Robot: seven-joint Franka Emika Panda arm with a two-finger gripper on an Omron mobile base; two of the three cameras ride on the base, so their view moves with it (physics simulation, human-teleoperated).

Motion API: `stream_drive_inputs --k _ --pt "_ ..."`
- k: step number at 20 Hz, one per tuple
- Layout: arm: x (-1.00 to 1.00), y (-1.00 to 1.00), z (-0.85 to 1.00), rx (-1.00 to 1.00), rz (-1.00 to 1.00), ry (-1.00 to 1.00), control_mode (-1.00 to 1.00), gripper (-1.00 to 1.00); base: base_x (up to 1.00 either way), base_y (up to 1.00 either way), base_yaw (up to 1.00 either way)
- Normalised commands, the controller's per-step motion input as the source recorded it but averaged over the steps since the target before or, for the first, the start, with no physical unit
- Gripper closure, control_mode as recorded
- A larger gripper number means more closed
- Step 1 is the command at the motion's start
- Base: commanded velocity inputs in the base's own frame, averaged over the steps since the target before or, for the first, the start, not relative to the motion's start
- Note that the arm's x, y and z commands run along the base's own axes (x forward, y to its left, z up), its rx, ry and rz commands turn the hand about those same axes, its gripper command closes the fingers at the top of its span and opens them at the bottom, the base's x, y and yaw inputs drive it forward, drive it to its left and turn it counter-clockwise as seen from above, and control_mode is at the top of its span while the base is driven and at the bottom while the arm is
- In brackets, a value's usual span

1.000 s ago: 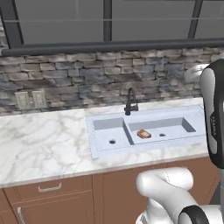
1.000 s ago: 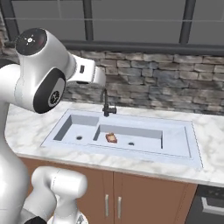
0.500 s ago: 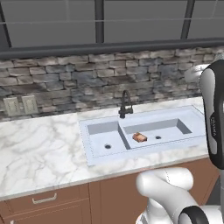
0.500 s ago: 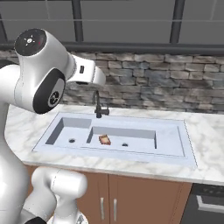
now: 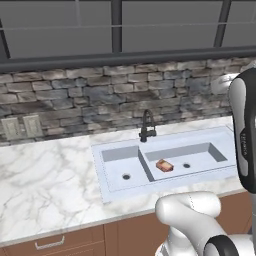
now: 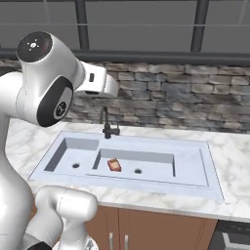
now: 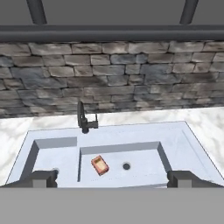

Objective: Pick up the sponge and bar soap from the sink, and place them back in the cabinet, and close the cabinet doors.

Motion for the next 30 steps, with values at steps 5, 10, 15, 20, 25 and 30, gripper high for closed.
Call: stream_drive_inputs --k 5,10,15,20,25,30 --pt "0.00 0.00 0.00 0.00 0.00 0.00 1.00 -1.00 0.29 -0.03 0.10" --pt "0.00 0.00 0.00 0.00 0.00 0.00 1.00 -1.00 0.16 -0.03 0.11" --pt "0.10 0.00 -0.02 0.00 0.02 0.04 -1.00 -1.00 0.02 0.00 0.01" --pt "0.16 0.00 -0.06 -0.01 0.03 0.18 -1.00 -1.00 0.00 0.00 0.00" --pt "0.12 0.02 -0.13 -0.05 0.00 0.16 -1.00 -1.00 0.00 0.00 0.00" --pt "0.06 0.06 -0.32 -0.03 0.00 0.11 -1.00 -1.00 0.00 0.00 0.00"
